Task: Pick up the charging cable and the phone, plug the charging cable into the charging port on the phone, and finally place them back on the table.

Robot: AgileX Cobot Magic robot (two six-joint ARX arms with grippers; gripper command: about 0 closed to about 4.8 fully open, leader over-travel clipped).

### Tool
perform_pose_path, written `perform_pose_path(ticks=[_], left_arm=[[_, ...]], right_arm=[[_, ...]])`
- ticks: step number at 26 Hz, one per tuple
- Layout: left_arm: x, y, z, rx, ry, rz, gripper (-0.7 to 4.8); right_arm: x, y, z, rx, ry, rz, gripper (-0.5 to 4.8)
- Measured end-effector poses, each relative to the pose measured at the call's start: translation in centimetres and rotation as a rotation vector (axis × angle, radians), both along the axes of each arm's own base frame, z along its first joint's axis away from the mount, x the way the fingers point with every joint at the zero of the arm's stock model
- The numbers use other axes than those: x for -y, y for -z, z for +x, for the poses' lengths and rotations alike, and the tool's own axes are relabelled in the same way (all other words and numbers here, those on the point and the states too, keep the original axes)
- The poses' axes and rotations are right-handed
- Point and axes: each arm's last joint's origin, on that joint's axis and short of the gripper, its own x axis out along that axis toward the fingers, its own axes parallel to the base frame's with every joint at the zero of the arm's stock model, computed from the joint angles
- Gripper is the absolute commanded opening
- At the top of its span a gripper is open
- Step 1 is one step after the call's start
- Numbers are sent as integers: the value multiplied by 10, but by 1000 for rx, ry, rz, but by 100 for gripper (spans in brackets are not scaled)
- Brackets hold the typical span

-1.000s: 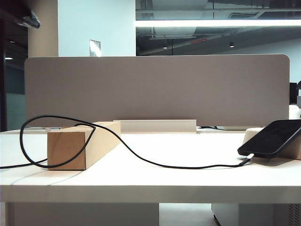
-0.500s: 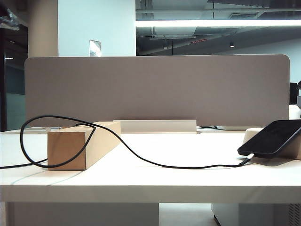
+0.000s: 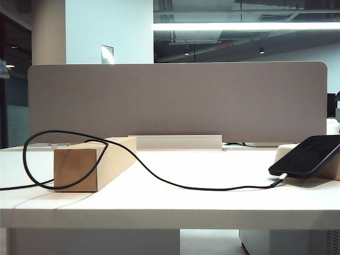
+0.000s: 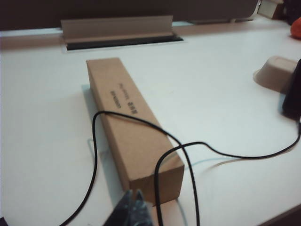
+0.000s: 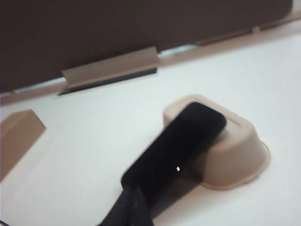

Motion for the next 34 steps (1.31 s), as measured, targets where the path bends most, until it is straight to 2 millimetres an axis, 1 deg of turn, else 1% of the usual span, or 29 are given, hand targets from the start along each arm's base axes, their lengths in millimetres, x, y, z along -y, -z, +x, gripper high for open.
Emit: perform_pose_path(ticks=[5, 10, 15, 21, 28, 34], left_arm=[[0, 12, 0, -14, 1, 13, -6], [0, 24, 1, 16, 2, 26, -6], [0, 44, 0, 13, 2, 26, -6], [0, 46, 0, 44, 7, 48, -6], [0, 58, -1, 45, 11, 70, -6], [0, 57, -1, 61, 17, 97, -6]], right_arm=[[-1, 2, -5, 36, -14, -2, -1], [-1, 6, -9, 50, -14, -6, -1], [-1, 16, -8, 28, -14, -5, -1], [-1, 21, -8, 17, -15, -28, -1], [-1, 21, -8, 22, -16, -50, -1], [-1, 21, -8, 21, -16, -56, -1]])
